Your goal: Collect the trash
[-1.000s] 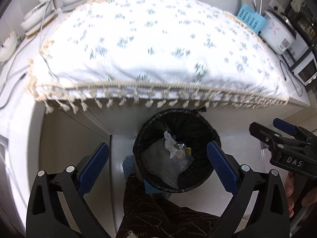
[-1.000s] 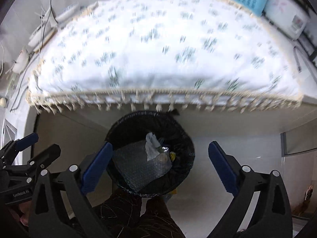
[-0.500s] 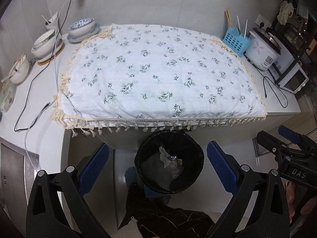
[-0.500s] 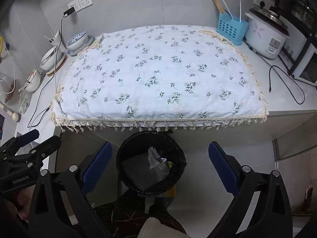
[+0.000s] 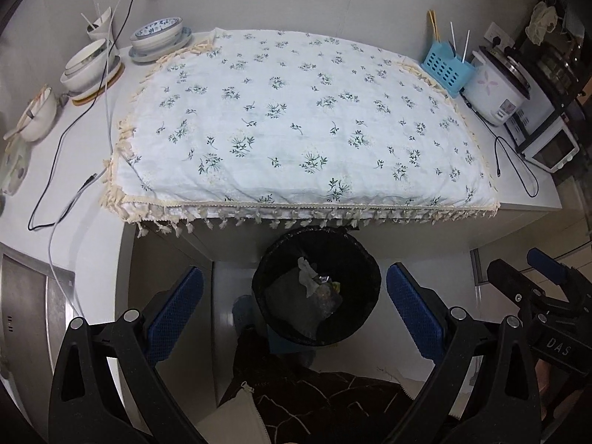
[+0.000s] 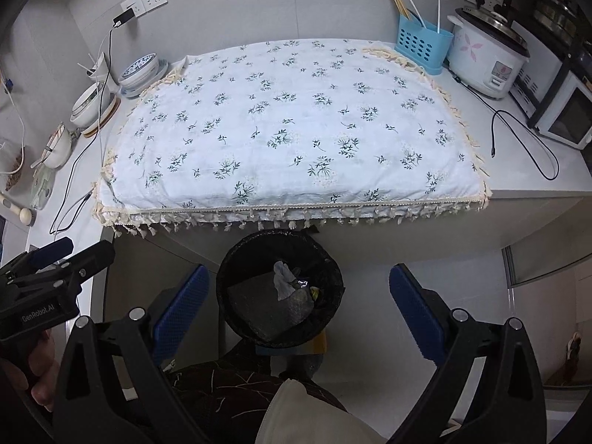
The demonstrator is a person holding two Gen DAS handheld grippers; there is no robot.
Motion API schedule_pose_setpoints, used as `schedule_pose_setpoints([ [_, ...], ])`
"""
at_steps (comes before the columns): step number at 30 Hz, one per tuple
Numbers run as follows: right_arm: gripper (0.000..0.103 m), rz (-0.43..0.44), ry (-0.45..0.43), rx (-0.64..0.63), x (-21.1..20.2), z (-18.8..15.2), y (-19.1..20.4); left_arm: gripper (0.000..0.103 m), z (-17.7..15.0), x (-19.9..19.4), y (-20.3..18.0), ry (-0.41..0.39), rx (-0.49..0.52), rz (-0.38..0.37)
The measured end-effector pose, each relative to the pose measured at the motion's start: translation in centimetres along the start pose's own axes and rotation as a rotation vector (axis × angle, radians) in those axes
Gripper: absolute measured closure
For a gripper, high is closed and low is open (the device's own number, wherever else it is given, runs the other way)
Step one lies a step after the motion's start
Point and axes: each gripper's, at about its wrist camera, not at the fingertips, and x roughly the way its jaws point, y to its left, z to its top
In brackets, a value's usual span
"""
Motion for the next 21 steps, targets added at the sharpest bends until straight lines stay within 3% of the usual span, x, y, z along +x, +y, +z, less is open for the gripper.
schedule_pose_setpoints([
  [21,0.009,-0.004,0.002,0.003,0.00,0.18,-0.10,0.006,-0.72,0.22,-0.86,0.005,0.027,0.019],
])
